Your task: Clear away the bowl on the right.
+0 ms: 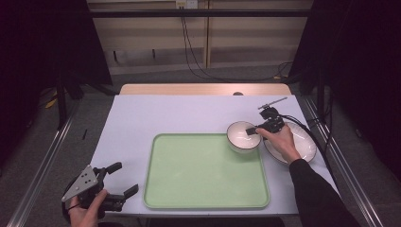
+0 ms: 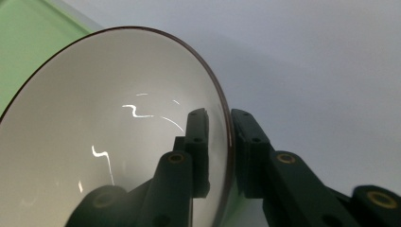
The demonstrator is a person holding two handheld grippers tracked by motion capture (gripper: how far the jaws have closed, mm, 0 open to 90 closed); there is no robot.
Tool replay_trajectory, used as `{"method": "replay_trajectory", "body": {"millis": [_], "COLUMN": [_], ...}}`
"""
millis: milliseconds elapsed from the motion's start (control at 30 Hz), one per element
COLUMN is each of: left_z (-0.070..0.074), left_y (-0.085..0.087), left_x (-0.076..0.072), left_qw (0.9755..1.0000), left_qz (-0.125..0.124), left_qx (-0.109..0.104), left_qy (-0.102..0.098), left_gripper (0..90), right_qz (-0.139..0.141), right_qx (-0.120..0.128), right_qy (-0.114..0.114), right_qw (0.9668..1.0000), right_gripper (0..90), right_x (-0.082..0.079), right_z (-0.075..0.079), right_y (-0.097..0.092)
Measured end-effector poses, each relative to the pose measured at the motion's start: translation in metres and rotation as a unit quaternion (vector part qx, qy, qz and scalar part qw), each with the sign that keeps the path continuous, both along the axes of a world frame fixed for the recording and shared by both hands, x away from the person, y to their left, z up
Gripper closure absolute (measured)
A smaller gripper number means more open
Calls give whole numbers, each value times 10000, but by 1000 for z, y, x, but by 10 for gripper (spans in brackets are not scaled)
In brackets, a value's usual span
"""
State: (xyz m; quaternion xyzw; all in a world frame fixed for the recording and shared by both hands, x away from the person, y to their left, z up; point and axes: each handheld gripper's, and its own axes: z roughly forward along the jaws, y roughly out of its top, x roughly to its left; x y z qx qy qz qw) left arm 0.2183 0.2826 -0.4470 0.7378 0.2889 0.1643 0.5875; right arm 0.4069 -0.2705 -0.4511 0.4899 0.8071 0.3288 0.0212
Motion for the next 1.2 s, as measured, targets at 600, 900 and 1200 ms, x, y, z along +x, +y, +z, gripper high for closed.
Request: {"method": "replay_trajectory", "body": {"millis": [600, 900, 1200], "left_z": [0, 0, 0], "left_y": [0, 0, 0], "left_x": [0, 0, 0], "left_qw": [10000, 10000, 10000], "left_qz": [-4, -4, 7], "left_qx": [-10, -13, -11], "left_qy": [-12, -10, -12], "left_gripper": [15, 15, 16], "right_qz": [-21, -13, -63], "right_qx": [-35, 52, 81], "right_qy": [-435, -589, -823], "right_qw": [9990, 9983, 9966], "right_gripper": [253, 47, 29], "right_x": [2, 0, -4], "right_z": [-2, 3, 11], "right_y": [1, -2, -7]}}
